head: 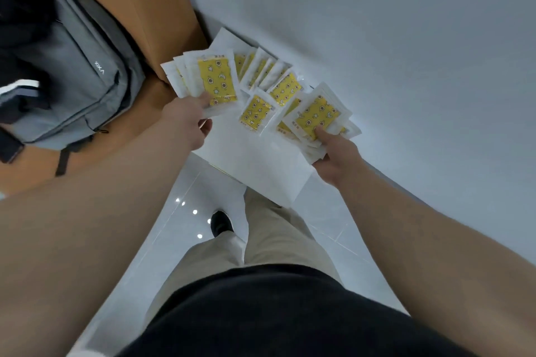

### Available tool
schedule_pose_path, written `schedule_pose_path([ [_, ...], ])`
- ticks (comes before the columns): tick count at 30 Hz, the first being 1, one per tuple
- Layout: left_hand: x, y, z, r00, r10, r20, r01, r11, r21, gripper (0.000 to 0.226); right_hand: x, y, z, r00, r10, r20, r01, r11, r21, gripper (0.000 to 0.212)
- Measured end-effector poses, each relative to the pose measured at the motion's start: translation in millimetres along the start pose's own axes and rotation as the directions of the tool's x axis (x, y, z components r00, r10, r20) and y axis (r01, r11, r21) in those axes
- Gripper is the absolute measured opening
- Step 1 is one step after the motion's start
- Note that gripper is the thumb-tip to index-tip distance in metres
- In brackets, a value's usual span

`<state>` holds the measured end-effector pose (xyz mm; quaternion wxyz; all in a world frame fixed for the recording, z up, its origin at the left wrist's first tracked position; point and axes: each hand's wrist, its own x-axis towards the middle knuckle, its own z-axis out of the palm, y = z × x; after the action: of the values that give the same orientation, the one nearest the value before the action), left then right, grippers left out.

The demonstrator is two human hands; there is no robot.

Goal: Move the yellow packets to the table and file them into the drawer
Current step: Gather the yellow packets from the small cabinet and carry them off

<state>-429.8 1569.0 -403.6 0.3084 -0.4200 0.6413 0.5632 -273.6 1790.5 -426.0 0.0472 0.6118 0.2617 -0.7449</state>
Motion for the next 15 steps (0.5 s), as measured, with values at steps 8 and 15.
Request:
schedule_pose_path([
  [8, -86, -16, -50, 0.997, 0.012, 0.075, -0.002, 0.993, -0.122, 0.026, -52, -17, 10, 0.981, 0.030, 0.190, 0.003, 0.985, -0.173, 0.034],
  [15, -116, -29, -99, 0.999, 0.025, -0.027, -0.031, 0.965, -0.259, 0.026, -55, -21, 50, 0.920, 0.094, 0.381, 0.104, 0.878, -0.468, 0.038],
])
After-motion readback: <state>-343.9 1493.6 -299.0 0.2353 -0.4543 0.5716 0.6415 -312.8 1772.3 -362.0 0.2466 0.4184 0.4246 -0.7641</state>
